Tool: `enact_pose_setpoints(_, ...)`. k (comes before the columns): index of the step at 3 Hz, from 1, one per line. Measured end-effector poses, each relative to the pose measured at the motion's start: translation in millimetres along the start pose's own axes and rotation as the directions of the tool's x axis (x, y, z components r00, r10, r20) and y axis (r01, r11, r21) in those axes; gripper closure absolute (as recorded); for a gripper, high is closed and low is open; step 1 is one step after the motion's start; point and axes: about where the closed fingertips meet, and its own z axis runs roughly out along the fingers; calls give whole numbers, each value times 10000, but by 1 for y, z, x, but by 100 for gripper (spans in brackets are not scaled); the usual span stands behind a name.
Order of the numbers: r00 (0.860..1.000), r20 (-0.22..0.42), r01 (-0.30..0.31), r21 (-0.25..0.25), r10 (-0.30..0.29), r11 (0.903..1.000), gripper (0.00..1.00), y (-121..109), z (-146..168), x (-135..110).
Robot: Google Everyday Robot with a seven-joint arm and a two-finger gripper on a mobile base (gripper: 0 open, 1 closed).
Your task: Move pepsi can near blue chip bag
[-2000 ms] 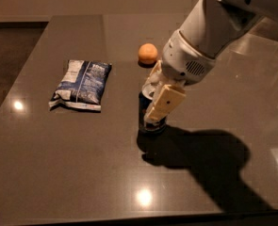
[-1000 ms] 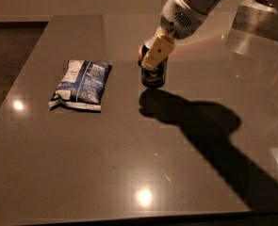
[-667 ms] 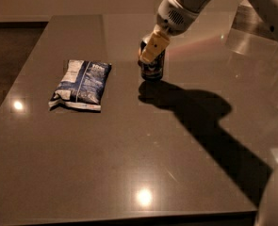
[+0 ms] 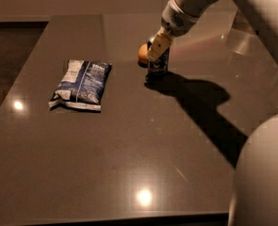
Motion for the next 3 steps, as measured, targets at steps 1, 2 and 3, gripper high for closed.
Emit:
enact_pose_setpoints(1, 9999, -122, -80, -9, 79, 10000, 26, -13, 8, 11)
enact_pose_setpoints(2, 9999, -123, -65, -51, 65, 10000, 0, -12, 12, 10)
enact_pose_setpoints(3, 9999, -125, -64, -56, 64, 10000, 0, -12, 12, 10)
